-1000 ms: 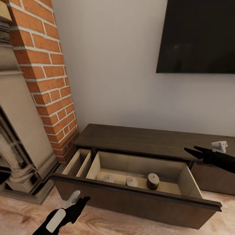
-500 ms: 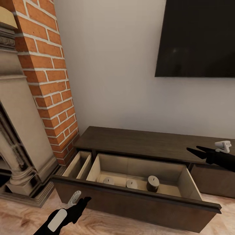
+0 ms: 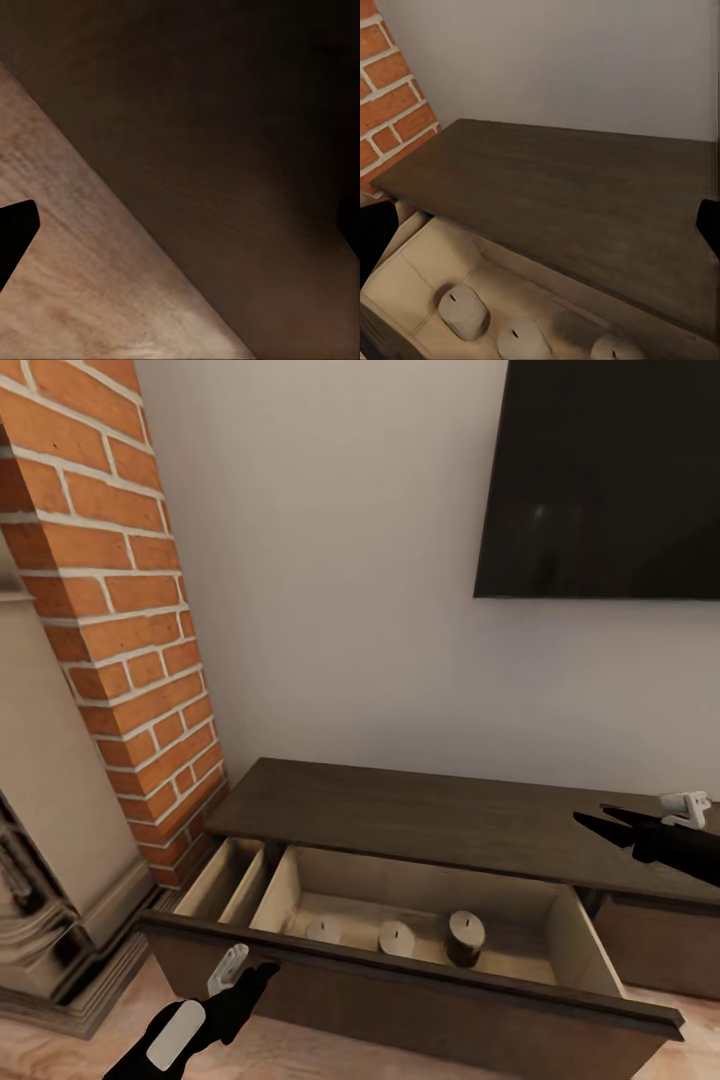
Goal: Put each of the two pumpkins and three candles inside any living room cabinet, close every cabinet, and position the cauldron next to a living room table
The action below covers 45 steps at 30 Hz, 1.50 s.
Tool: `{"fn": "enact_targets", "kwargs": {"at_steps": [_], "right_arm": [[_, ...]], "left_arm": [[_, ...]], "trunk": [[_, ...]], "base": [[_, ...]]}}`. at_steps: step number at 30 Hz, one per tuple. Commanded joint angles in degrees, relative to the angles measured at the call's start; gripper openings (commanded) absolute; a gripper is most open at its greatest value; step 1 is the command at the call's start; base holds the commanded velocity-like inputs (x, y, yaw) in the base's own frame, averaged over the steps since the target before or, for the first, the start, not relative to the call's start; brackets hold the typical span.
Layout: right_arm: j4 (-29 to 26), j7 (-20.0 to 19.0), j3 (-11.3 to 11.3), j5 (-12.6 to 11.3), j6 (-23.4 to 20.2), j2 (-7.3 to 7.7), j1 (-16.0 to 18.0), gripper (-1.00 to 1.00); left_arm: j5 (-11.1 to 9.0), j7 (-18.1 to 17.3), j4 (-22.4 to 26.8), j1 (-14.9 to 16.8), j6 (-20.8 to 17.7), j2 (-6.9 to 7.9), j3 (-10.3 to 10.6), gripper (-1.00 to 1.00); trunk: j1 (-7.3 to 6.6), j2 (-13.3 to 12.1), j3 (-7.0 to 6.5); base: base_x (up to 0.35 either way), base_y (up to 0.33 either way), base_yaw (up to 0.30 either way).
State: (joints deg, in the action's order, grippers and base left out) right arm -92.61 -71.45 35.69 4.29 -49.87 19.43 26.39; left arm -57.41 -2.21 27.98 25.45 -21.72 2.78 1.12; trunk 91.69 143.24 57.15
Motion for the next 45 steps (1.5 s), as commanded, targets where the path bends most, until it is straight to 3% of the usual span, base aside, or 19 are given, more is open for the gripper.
{"fn": "enact_targets", "kwargs": {"at_steps": [1,28,45], "right_arm": [[-0.03,-0.53,0.05,0.45,-0.41,-0.01,0.06,1.00],[-0.03,-0.44,-0.17,0.45,-0.21,-0.10,-0.11,1.00],[-0.03,-0.44,-0.19,0.45,-0.14,-0.10,-0.11,1.00]], "left_arm": [[-0.70,-0.16,0.06,0.03,-0.17,0.03,0.11,1.00],[-0.89,-0.16,0.03,-0.28,-0.17,0.00,0.06,1.00],[-1.09,-0.16,-0.03,-0.47,-0.17,0.03,0.02,1.00]], "trunk": [[0.02,0.02,0.05],[0.02,0.02,0.05],[0.02,0.02,0.05]], "base": [[0.322,-0.112,0.000],[0.329,-0.040,0.000],[0.055,0.000,0.000]]}}
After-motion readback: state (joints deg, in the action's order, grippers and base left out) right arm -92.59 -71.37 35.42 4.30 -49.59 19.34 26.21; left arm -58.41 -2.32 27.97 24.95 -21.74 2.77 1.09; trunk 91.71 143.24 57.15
